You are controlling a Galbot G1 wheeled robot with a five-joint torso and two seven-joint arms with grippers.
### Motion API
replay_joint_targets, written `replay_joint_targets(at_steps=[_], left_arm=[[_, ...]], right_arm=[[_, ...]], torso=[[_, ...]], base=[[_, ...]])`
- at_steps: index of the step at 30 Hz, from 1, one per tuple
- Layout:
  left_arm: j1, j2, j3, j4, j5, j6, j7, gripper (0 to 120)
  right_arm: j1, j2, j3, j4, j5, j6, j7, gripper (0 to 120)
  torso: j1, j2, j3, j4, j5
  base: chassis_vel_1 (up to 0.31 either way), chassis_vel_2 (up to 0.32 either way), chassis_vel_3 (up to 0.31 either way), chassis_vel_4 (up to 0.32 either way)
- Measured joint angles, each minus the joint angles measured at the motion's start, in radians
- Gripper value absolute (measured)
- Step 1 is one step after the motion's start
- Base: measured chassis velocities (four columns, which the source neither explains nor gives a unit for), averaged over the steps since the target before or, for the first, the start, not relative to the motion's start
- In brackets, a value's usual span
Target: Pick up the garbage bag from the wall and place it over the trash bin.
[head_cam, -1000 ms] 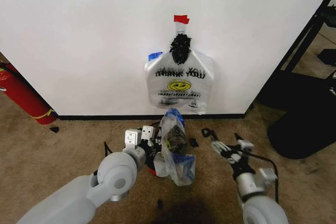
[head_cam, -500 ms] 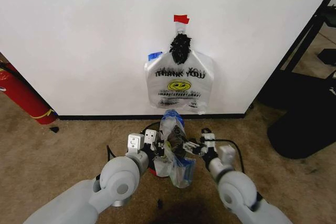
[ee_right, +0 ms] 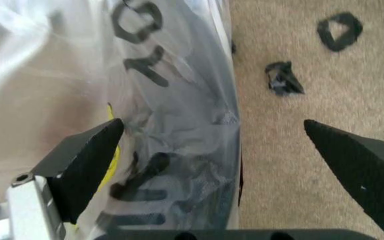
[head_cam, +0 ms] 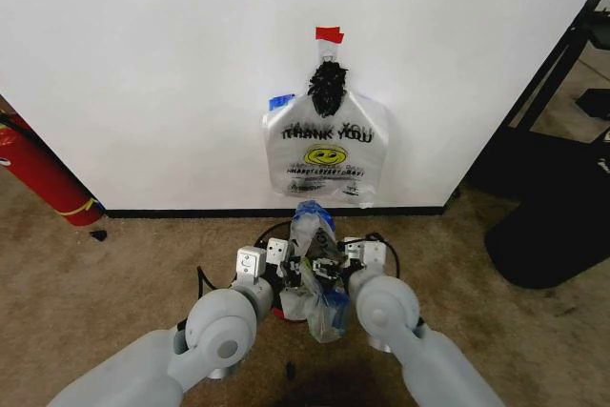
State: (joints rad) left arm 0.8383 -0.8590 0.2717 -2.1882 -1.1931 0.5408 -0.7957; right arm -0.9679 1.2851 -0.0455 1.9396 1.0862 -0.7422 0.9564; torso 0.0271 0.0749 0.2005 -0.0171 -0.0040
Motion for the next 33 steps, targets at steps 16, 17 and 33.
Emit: replay_joint_targets(at_steps=[16, 17, 33], left_arm=[[-0.011, -0.011, 0.004, 0.024, 0.002, -0.001, 0.003, 0], [-0.013, -0.011, 0.004, 0.026, 0.002, -0.001, 0.005, 0], [-0.004, -0.001, -0.001, 0.027, 0.011, -0.003, 0.008, 0]], right_arm=[[0.059, 0.019, -0.02, -0.074, 0.1, 0.006, 0.09, 65], [0.06, 0.019, -0.02, -0.075, 0.102, 0.007, 0.092, 59], [0.025, 0.056, 0.018, -0.083, 0.098, 0.01, 0.098, 1]], torso=[[0.0, 0.0, 0.0, -0.0002, 0.0001], [0.0, 0.0, 0.0, -0.0001, 0.0001], [0.0, 0.0, 0.0, -0.0002, 0.0001]], base=[[0.0, 0.0, 0.0, 0.0], [0.0, 0.0, 0.0, 0.0], [0.0, 0.0, 0.0, 0.0]])
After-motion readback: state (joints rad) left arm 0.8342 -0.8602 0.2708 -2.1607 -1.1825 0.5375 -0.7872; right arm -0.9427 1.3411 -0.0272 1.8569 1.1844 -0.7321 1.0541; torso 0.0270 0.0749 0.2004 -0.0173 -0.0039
